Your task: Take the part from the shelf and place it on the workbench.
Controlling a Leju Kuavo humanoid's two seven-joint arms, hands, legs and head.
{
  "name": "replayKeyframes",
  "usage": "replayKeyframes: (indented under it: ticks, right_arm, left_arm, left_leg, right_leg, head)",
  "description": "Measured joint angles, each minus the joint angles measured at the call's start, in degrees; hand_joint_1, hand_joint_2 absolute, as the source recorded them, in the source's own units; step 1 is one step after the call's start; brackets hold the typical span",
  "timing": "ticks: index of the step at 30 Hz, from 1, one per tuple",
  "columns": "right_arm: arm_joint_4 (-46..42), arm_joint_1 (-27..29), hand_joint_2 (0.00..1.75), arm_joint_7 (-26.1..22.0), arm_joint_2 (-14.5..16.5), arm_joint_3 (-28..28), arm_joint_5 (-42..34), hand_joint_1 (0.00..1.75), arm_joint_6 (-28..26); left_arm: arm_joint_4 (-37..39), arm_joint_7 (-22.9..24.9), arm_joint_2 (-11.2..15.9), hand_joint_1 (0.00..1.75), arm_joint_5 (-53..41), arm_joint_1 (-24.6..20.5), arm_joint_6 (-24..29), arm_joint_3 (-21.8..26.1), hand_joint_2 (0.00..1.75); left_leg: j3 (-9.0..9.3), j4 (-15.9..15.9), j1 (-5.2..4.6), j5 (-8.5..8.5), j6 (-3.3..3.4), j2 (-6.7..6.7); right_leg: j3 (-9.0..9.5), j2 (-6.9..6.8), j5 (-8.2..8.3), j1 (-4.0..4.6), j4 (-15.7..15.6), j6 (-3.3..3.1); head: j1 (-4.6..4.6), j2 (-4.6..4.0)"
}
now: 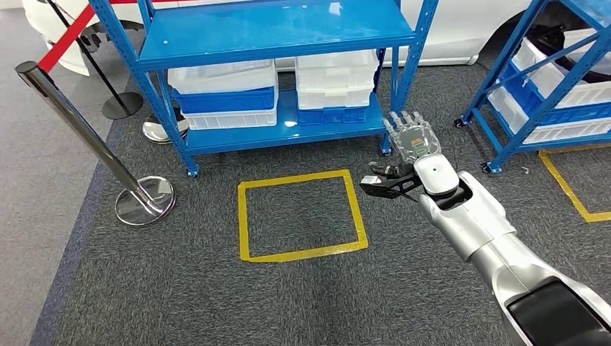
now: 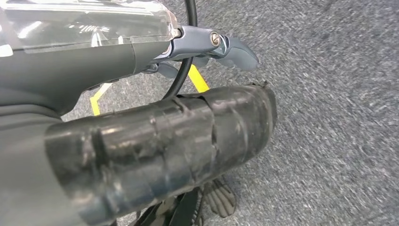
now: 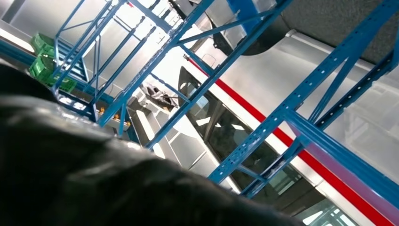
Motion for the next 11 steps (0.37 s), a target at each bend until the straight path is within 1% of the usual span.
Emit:
replayKeyframes:
  ticks: [1,2,3,4,5,6,7,9,10,11]
  right_arm:
    - [0.0,0.0,0.00,0.0,0.0,0.0,0.0,0.00,0.1]
    - [0.0,0.1,0.00,0.0,0.0,0.0,0.0,0.00,0.1]
    - [0.0,0.1,0.00,0.0,0.0,0.0,0.0,0.00,0.1]
    - [0.0,0.0,0.00,0.0,0.0,0.0,0.0,0.00,0.1]
    - [0.0,0.0,0.00,0.0,0.0,0.0,0.0,0.00,0.1]
    - [0.0,-0.1,0.00,0.0,0.0,0.0,0.0,0.00,0.1]
    - [0.0,-0.2,0.00,0.0,0.0,0.0,0.0,0.00,0.1]
    - [0.0,-0.2,0.00,0.0,0.0,0.0,0.0,0.00,0.2]
    - [0.0,-0.2,0.00,0.0,0.0,0.0,0.0,0.00,0.2]
    - [0.0,-0.1,0.00,0.0,0.1,0.0,0.0,0.00,0.2]
  left_arm:
    - [0.0,0.0,0.0,0.00,0.0,0.0,0.0,0.0,0.00]
    - [0.0,0.0,0.0,0.00,0.0,0.1,0.0,0.0,0.00]
    - [0.0,0.0,0.0,0.00,0.0,0.1,0.0,0.0,0.00]
    - [0.0,0.1,0.0,0.00,0.0,0.2,0.0,0.0,0.00]
    - [0.0,0.1,0.0,0.00,0.0,0.2,0.0,0.0,0.00]
    - [0.0,0.1,0.0,0.00,0.0,0.2,0.0,0.0,0.00]
    - [0.0,0.1,0.0,0.00,0.0,0.1,0.0,0.0,0.00]
    - [0.0,0.1,0.0,0.00,0.0,0.1,0.0,0.0,0.00]
    - [0.0,0.1,0.0,0.00,0.0,0.1,0.0,0.0,0.00]
    - [0.0,0.1,0.0,0.00,0.0,0.1,0.0,0.0,0.00]
  left_leg:
    - [-1.61,2.2,0.13,-0.53,-0.14,0.07]
    - [-2.28,2.3,0.24,0.12,-0.19,0.11]
    - [-1.83,0.3,0.30,1.96,-0.18,0.13]
    - [-0.35,-3.8,0.33,4.77,-0.08,0.15]
    - [1.23,-7.8,0.31,6.98,0.06,0.16]
    - [2.52,-11.1,0.15,8.00,0.23,0.18]
    - [3.34,-13.1,-0.02,8.58,0.46,0.19]
    - [3.75,-13.8,-0.36,8.07,0.92,0.20]
    - [4.09,-14.0,-0.26,8.51,1.21,0.23]
    - [4.23,-14.1,-0.24,8.53,1.34,0.24]
  right_leg:
    - [0.19,0.01,-0.22,0.03,0.0,-0.06]
    - [0.48,0.05,-0.47,0.04,0.0,-0.04]
    - [0.87,0.09,-0.76,0.05,0.0,0.05]
    - [1.35,0.10,-1.10,0.05,0.0,0.18]
    - [1.80,0.09,-1.41,0.04,0.0,0.34]
    - [2.07,0.07,-1.67,0.07,0.0,0.56]
    - [2.18,0.04,-1.90,0.10,0.0,0.84]
    - [2.28,0.09,-2.24,0.14,-0.2,1.54]
    - [2.37,0.11,-2.51,0.07,-0.2,1.88]
    - [2.47,0.14,-2.63,0.03,-0.2,2.05]
  head:
    - [0.00,0.00]
    - [0.01,0.00]
    - [0.01,-0.01]
    - [0.01,-0.01]
    - [0.02,-0.01]
    - [0.02,-0.01]
    - [0.03,0.00]
    - [0.03,-0.01]
    - [0.03,-0.01]
    - [0.02,-0.01]
